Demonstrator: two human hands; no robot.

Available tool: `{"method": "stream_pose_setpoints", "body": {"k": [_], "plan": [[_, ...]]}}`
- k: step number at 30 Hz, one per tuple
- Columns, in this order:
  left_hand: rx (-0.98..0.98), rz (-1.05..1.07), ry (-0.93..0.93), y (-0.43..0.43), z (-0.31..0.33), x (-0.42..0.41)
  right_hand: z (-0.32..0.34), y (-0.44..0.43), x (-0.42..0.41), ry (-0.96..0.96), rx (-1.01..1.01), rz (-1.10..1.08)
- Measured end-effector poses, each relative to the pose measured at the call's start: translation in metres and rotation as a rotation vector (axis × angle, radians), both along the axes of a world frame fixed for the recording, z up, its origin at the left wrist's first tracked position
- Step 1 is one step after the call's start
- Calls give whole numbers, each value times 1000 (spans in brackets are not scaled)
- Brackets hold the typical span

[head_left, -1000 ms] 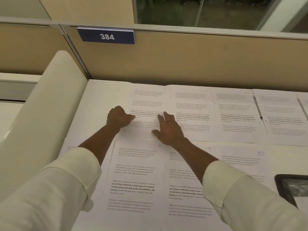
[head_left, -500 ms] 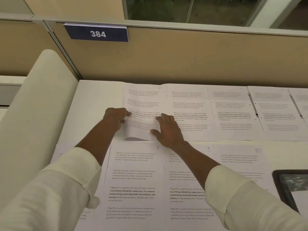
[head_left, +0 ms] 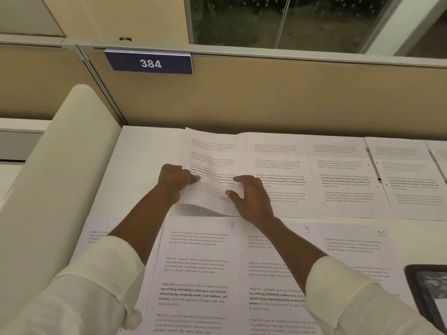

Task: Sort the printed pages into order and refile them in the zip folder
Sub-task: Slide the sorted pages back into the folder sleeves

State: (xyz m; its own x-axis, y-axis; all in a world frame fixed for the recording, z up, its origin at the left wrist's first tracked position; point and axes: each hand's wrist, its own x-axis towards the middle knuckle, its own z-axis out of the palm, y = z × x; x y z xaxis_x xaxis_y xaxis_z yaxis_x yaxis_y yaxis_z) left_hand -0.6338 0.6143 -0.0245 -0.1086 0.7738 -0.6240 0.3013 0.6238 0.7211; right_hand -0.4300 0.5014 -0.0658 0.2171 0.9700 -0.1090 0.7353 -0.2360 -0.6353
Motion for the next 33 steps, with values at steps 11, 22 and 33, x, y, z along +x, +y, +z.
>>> {"method": "stream_pose_setpoints", "body": {"k": [11,22,33], "plan": [[111,14,-328,-61,67,-26,45,-24,-1,701,-63,-461],[102,-243,-574,-194,85,-23,89,-137,33,1248,-163,-426],[41,-447,-363,-298,80,44,108,-281,107,840,56,-434]]}}
